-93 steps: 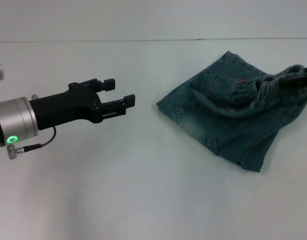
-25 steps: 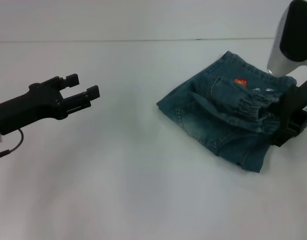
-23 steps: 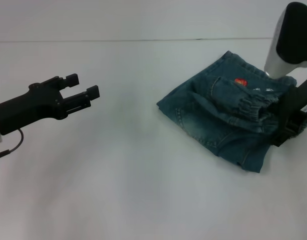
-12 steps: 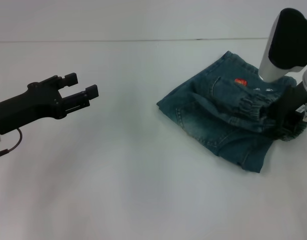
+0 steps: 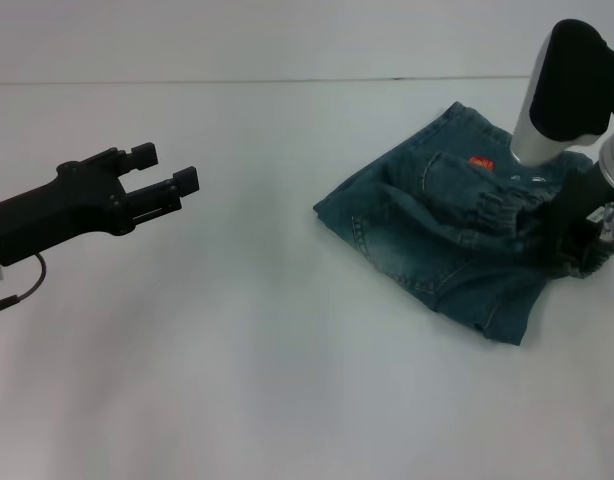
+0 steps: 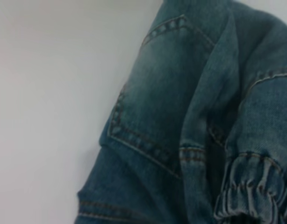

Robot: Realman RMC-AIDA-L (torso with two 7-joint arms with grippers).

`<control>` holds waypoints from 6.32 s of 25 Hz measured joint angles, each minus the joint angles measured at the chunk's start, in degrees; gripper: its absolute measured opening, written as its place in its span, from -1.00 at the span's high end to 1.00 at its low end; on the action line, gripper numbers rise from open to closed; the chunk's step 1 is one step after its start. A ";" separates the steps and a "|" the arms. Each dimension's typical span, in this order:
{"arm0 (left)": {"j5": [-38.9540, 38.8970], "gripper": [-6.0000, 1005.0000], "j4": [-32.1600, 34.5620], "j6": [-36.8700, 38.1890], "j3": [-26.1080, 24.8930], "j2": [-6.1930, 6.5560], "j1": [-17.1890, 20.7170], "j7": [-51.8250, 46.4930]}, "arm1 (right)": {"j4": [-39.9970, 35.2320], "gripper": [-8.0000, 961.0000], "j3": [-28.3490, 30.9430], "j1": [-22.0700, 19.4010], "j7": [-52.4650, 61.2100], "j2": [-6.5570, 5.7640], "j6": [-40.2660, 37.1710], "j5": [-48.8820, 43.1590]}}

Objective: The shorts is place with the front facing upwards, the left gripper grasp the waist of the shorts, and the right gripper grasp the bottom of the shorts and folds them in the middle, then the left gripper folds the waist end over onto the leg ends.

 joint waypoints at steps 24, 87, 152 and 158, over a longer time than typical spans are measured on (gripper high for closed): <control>0.00 -0.56 -0.10 0.65 0.13 -0.09 0.26 -0.35 | -0.33 0.74 2.84 -0.68 4.32 -0.09 18.90 -1.58; -0.12 -0.57 -0.48 4.83 -5.96 0.00 3.27 5.23 | -2.58 -0.08 2.86 -23.94 -9.89 0.02 29.29 37.77; -0.08 -0.57 -1.10 6.47 -7.38 -0.09 4.26 4.28 | 38.52 -0.03 3.56 -12.75 -57.17 0.42 25.80 65.18; -0.10 -0.57 -1.10 6.46 -7.39 -0.09 4.27 4.29 | 39.99 -0.04 1.17 -11.21 -57.61 0.44 26.53 67.44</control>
